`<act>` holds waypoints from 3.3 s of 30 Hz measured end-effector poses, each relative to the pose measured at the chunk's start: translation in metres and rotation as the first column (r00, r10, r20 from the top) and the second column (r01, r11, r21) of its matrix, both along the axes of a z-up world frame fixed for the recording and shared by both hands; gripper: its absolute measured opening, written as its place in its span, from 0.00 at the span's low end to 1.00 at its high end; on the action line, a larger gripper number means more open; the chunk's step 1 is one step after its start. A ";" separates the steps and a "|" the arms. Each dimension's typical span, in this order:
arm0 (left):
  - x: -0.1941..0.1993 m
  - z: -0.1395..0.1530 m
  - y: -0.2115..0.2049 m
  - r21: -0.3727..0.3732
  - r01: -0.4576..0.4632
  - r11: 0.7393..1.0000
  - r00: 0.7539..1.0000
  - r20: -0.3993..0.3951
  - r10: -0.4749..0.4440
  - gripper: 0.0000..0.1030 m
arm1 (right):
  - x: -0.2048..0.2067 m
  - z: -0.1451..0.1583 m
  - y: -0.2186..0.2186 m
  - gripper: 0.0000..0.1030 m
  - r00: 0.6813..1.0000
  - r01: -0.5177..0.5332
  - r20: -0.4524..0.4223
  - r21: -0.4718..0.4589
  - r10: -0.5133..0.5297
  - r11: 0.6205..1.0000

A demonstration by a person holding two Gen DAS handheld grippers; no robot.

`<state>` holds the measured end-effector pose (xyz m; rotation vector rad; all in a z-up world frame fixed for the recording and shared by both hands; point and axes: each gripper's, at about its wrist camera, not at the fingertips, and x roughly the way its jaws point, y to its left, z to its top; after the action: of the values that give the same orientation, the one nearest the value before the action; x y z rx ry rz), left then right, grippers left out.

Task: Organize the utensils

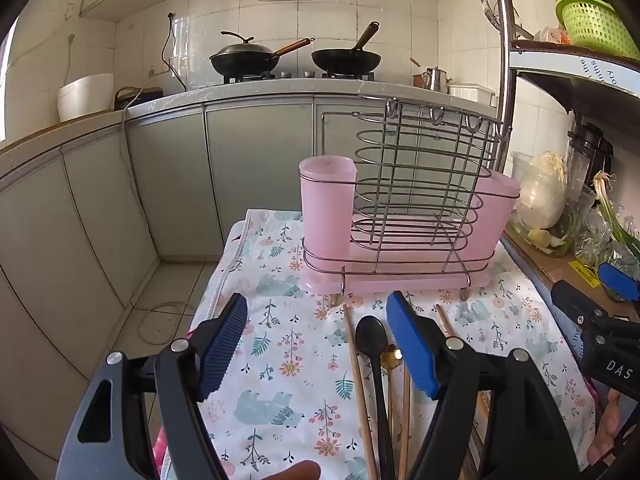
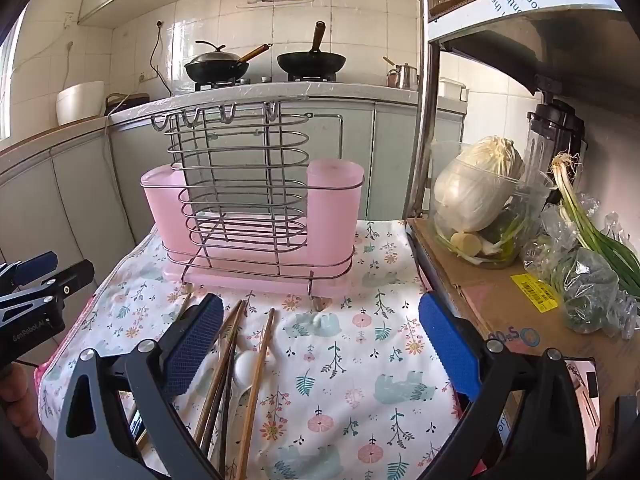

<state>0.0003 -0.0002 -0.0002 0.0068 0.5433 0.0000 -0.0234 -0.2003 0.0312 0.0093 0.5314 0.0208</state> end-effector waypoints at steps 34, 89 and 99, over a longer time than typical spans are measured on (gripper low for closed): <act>-0.001 0.005 -0.003 -0.004 0.003 1.000 1.000 0.010 -0.003 0.69 | 0.003 0.002 0.000 0.96 1.000 -0.005 -0.006 -0.002 0.005 1.000; -0.016 0.018 -0.004 -0.021 0.020 1.000 0.997 0.079 -0.019 0.69 | -0.012 0.017 -0.002 0.96 0.995 0.008 0.096 0.012 -0.009 1.000; -0.016 0.018 -0.004 -0.020 0.022 1.000 0.997 0.077 -0.021 0.69 | -0.012 0.018 -0.004 0.96 0.995 0.011 0.095 0.017 -0.013 1.000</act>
<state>-0.0161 -0.0040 0.0180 -0.0074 0.4659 -0.0263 -0.0350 -0.2038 0.0489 0.0270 0.4359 0.0136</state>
